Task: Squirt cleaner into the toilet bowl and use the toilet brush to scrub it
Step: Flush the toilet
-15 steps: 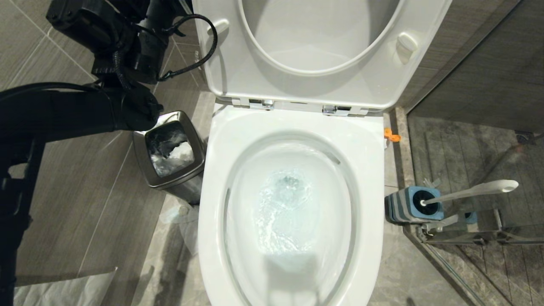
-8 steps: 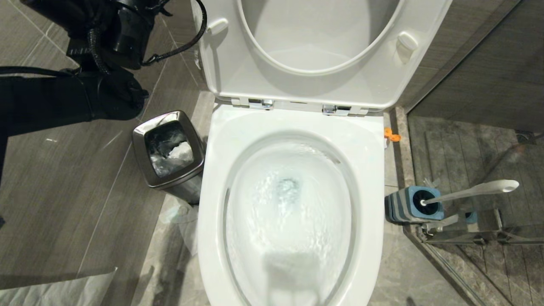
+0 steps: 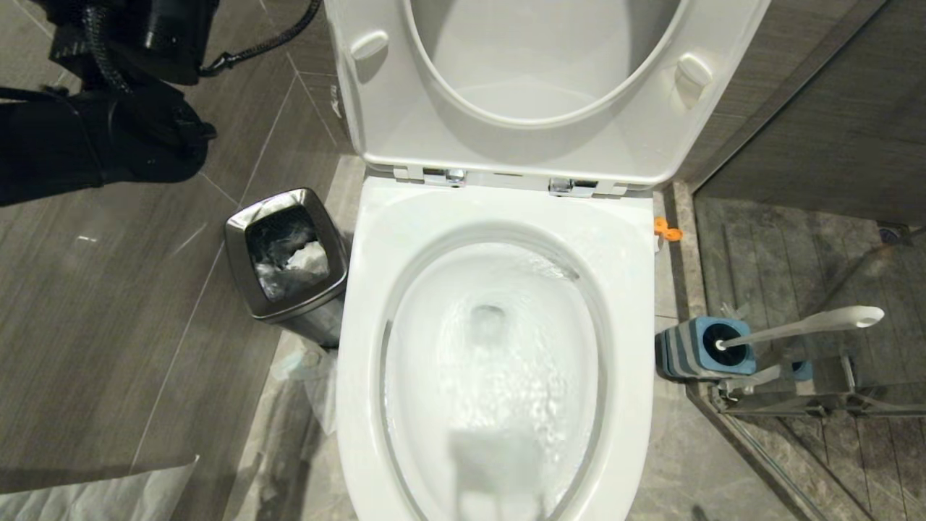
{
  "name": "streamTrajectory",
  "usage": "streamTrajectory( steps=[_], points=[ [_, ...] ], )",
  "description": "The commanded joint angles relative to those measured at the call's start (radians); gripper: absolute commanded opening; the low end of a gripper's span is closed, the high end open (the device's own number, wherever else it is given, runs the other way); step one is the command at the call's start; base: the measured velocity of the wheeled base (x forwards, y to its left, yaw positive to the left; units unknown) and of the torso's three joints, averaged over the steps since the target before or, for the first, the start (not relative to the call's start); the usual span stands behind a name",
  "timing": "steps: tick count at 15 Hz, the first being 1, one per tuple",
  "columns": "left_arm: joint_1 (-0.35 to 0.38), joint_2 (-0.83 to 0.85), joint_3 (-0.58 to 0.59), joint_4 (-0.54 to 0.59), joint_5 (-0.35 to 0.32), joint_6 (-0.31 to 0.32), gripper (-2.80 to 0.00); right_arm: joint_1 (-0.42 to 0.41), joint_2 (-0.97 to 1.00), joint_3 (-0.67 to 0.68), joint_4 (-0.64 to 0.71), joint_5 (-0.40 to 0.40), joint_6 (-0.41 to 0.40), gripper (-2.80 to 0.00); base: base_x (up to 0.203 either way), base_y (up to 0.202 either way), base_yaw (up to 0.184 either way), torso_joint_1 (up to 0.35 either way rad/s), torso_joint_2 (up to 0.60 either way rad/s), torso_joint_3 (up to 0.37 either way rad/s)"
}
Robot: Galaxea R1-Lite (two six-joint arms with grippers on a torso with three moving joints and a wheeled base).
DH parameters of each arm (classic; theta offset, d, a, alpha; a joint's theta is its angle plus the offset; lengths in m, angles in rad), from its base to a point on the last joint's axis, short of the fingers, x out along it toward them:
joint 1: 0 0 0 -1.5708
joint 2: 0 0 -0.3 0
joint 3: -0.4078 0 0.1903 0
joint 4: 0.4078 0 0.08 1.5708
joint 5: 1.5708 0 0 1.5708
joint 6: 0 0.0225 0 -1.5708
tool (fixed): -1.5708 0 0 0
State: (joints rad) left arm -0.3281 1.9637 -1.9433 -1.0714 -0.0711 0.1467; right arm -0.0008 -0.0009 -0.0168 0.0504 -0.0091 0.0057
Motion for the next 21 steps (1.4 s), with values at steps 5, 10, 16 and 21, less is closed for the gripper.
streamTrajectory(
  steps=[5, 10, 16, 21],
  points=[
    [-0.028, -0.294, 0.003, 0.21, 0.008, 0.03, -2.8, 0.001, 0.001, 0.0, 0.0, 0.0, 0.0, -2.8, 0.0, 0.0, 0.0, 0.0, 0.0, 0.0],
    [-0.17, -0.554, 0.101, 0.448, 0.065, 0.084, -2.8, 0.001, 0.001, 0.0, 0.0, 0.0, 0.0, -2.8, 0.0, 0.0, 0.0, 0.0, 0.0, 0.0],
    [-0.186, -0.866, 0.279, 0.914, 0.087, 0.127, -2.8, 0.001, 0.001, 0.0, 0.0, 0.0, 0.0, -2.8, 0.0, 0.0, 0.0, 0.0, 0.0, 0.0],
    [-0.191, -0.917, 0.277, 1.146, 0.073, 0.176, -2.8, 0.001, 0.001, 0.0, 0.0, 0.0, 0.0, -2.8, 0.0, 0.0, 0.0, 0.0, 0.0, 0.0]
  ],
)
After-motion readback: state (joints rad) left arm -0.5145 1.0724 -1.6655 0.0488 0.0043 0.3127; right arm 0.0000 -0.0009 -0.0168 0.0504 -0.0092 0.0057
